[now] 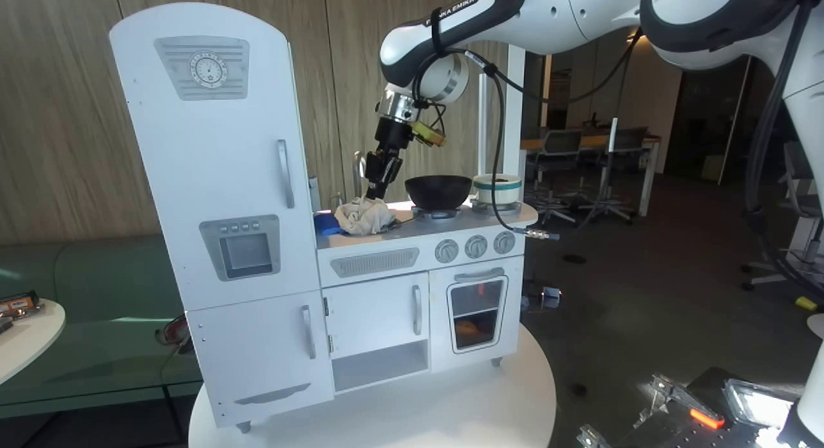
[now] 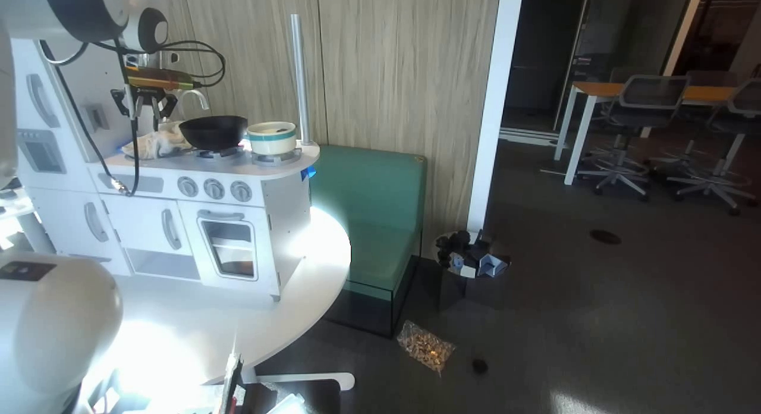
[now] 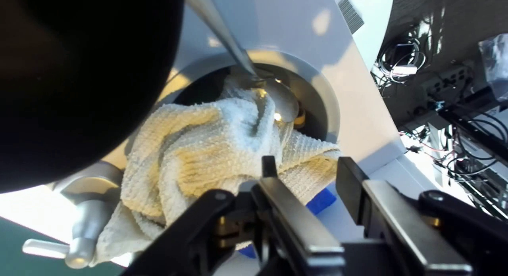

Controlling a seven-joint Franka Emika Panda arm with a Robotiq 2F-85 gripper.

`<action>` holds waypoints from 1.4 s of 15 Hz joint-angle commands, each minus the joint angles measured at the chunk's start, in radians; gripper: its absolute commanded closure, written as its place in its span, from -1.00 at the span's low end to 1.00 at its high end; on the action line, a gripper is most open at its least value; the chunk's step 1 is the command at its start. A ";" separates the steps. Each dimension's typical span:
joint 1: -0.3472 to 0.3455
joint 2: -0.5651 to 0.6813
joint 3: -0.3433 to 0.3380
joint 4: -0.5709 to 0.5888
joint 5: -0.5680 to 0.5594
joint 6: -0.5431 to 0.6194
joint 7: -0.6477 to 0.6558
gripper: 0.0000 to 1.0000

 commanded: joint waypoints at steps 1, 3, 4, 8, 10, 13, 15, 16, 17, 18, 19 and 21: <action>0.000 -0.029 0.024 0.021 0.023 -0.053 0.016 -0.51; 0.004 -0.066 0.025 0.011 0.016 -0.100 0.036 -0.82; 0.005 -0.095 0.019 -0.003 0.010 -0.124 0.058 -0.99; -0.003 -0.203 -0.004 -0.059 0.020 -0.145 0.136 -1.00; -0.010 -0.257 -0.017 -0.097 0.029 -0.129 0.163 -0.99; -0.014 -0.333 -0.039 -0.165 0.033 -0.108 0.204 -1.00; -0.013 -0.375 -0.053 -0.210 0.028 -0.106 0.235 -1.00; -0.011 -0.397 -0.061 -0.235 0.015 -0.100 0.261 -1.00; -0.010 -0.415 -0.067 -0.256 0.014 -0.094 0.274 -1.00; -0.008 -0.434 -0.072 -0.278 0.006 -0.084 0.294 -1.00; -0.008 -0.449 -0.076 -0.297 0.007 -0.074 0.304 -1.00; -0.007 -0.474 -0.084 -0.328 -0.009 -0.064 0.328 -1.00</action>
